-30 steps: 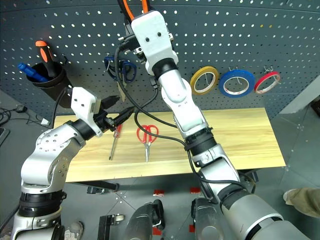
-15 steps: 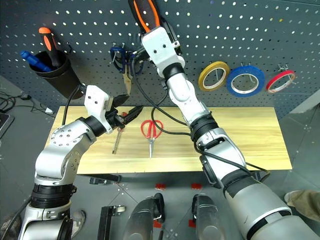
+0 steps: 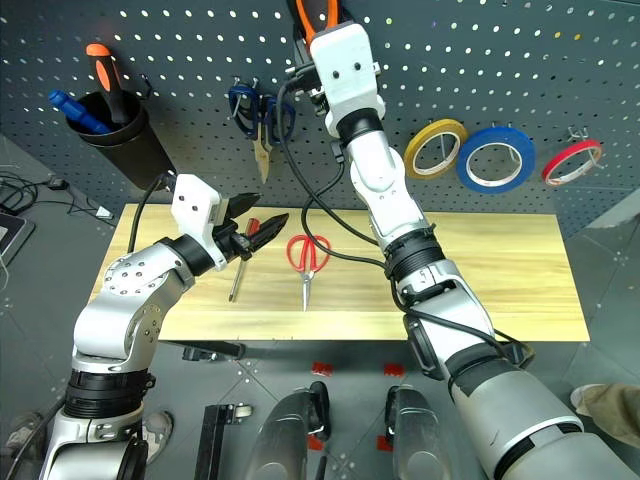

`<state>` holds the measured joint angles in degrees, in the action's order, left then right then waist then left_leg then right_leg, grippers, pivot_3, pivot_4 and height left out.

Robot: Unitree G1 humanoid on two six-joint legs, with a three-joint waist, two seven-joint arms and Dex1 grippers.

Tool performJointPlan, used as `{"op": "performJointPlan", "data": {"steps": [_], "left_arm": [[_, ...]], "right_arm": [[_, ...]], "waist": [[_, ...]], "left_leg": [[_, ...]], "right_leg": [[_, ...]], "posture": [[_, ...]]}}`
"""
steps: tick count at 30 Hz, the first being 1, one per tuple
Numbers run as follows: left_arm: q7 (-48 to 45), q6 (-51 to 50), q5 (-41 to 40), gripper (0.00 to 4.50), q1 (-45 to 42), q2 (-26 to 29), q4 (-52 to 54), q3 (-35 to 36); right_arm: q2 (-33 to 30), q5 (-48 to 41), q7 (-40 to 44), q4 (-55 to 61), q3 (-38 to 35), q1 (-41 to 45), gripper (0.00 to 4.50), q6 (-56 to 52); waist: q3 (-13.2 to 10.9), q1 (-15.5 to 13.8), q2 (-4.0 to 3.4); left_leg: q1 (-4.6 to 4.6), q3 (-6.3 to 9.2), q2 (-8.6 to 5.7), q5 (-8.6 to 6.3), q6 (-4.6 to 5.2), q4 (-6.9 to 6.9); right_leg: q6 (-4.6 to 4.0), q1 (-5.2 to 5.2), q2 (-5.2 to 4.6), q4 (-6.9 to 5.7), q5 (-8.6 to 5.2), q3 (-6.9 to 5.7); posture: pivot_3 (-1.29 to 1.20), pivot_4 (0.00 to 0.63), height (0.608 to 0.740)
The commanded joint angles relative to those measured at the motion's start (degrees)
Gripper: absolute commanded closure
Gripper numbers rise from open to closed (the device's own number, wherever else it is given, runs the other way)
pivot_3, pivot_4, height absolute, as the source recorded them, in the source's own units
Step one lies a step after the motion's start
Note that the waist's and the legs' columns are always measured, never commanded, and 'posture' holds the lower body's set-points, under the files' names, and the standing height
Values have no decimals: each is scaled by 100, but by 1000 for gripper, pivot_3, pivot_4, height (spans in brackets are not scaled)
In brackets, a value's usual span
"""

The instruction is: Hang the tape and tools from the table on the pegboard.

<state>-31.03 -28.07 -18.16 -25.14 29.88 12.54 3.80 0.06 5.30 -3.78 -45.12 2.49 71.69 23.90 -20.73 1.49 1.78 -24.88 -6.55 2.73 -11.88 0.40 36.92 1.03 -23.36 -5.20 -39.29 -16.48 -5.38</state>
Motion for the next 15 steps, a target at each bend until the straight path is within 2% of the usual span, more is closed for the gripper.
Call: {"op": "performJointPlan", "data": {"steps": [1, 9, 15], "left_arm": [[-42, 145, 18, 1365, -97, -99, 29, -68], [-42, 262, 112, 1365, -167, -287, -146, -182], [-56, 314, 149, 1365, -150, -345, -212, -184]], "right_arm": [[-230, 73, -135, 363, -133, -84, 1894, -15], [-391, 294, -360, -84, -144, -290, 1894, -6], [-307, 351, -369, 276, -48, -650, 1894, -375]], "waist": [[0, -1, 0], [-4, 11, 1], [-4, 7, 1]], "left_leg": [[0, -1, 0, 0, 0, -1], [0, -2, 2, 0, 0, -2], [1, 0, 2, 2, 2, -1]], "right_leg": [[0, 1, 0, 4, 0, 0], [0, 1, 0, 8, 0, -1], [1, 5, 0, 8, 1, -4]], "posture": [[-50, 391, 740], [-65, 392, 740], [-76, 390, 740]]}}
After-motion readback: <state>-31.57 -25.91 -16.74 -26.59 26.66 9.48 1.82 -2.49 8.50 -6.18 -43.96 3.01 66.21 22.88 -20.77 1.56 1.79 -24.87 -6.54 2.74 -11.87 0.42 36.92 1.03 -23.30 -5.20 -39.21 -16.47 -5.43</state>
